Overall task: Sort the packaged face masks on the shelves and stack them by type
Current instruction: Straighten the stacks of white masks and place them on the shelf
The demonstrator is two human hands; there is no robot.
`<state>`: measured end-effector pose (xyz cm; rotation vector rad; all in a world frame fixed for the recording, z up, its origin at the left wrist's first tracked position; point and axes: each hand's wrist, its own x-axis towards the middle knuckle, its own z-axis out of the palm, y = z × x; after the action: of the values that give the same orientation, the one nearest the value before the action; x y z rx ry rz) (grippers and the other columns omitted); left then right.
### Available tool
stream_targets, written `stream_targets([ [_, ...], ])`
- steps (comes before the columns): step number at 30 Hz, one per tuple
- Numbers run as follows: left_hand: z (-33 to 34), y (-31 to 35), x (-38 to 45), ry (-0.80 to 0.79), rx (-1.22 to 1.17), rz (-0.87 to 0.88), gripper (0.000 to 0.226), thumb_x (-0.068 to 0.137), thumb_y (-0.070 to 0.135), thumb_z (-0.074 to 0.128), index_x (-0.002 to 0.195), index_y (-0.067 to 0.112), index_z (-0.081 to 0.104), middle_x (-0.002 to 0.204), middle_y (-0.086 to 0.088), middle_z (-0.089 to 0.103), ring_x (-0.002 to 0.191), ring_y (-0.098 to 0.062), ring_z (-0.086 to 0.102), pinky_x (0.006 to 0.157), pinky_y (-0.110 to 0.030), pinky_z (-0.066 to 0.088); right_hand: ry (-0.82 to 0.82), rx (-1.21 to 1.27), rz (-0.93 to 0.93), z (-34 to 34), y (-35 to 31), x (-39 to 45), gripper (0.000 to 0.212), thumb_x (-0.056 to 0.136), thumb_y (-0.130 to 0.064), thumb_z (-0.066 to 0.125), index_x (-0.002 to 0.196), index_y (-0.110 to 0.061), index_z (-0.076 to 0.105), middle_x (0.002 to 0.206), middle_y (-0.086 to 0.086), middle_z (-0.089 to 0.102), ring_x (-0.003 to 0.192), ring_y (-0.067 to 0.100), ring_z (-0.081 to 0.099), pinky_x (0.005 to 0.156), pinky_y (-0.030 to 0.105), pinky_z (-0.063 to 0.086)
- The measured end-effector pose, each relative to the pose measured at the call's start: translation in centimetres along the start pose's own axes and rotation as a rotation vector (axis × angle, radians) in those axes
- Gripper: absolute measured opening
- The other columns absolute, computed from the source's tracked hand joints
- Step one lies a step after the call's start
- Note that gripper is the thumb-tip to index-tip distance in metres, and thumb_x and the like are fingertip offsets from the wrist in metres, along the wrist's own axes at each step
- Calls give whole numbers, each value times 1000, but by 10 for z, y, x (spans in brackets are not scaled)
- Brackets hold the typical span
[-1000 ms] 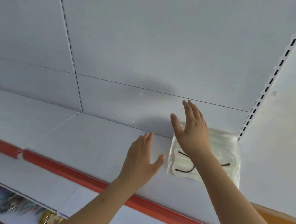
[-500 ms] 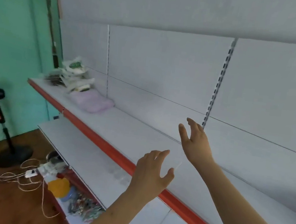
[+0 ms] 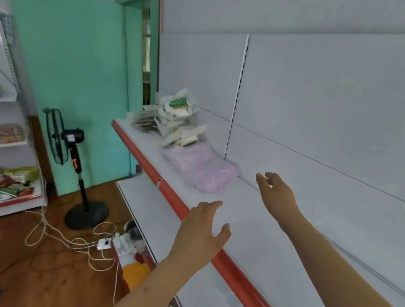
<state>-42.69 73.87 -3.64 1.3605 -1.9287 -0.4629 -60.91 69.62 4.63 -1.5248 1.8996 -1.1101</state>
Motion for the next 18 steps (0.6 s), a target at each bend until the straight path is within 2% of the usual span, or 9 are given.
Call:
stream_targets([
  [3,-7,-44,63,26,-23,-69,48,97,31,61,143,22,49,133,3,54,124,-14,50,103,-29,44,-52,35,111,42,5,66,59,100,-40,50,149,-11,36,144,11,49,130,29,48,103,37,40],
  [5,-17,-71,104,45,-1,-110,44,97,29,61,140,23,52,131,3,54,123,-15,51,101,-29,44,-119,112,242,68,7,106,61,98,-37,54,148,-8,36,134,12,52,120,32,55,101,41,48],
  [7,-29,-99,145,81,59,-119,42,97,30,60,138,23,54,131,2,55,122,-16,51,102,-33,45,-194,193,378,92,7,140,60,97,-37,57,144,-6,35,127,11,49,110,35,60,86,44,57],
  [9,-43,-128,184,133,84,-143,40,98,32,59,136,22,56,131,-1,56,120,-18,51,102,-36,47,-239,240,451,114,6,168,56,96,-37,59,138,-6,39,125,11,50,101,37,63,69,40,59],
  [10,-49,-142,202,151,92,-161,41,98,33,60,136,20,56,132,-2,56,122,-20,50,103,-37,46,-254,263,471,124,5,180,54,95,-37,62,135,-5,43,124,11,54,99,38,65,66,40,59],
  [12,-58,-171,236,147,117,-214,48,98,37,60,140,15,53,137,-7,54,128,-24,48,108,-37,42,-247,288,497,144,6,203,50,93,-35,66,127,-3,49,122,16,59,97,39,67,65,41,60],
  [16,-65,-220,301,14,59,-378,74,96,50,61,150,4,38,146,-19,44,134,-35,45,110,-43,40,-154,214,491,182,-1,233,46,89,-32,72,118,-3,51,113,19,61,92,33,67,53,33,57],
  [18,-61,-242,328,-77,-9,-439,83,94,56,61,151,1,34,147,-21,43,134,-35,46,109,-41,41,-70,120,470,203,-3,245,51,85,-35,76,112,-1,51,100,16,62,85,30,67,60,39,60],
])
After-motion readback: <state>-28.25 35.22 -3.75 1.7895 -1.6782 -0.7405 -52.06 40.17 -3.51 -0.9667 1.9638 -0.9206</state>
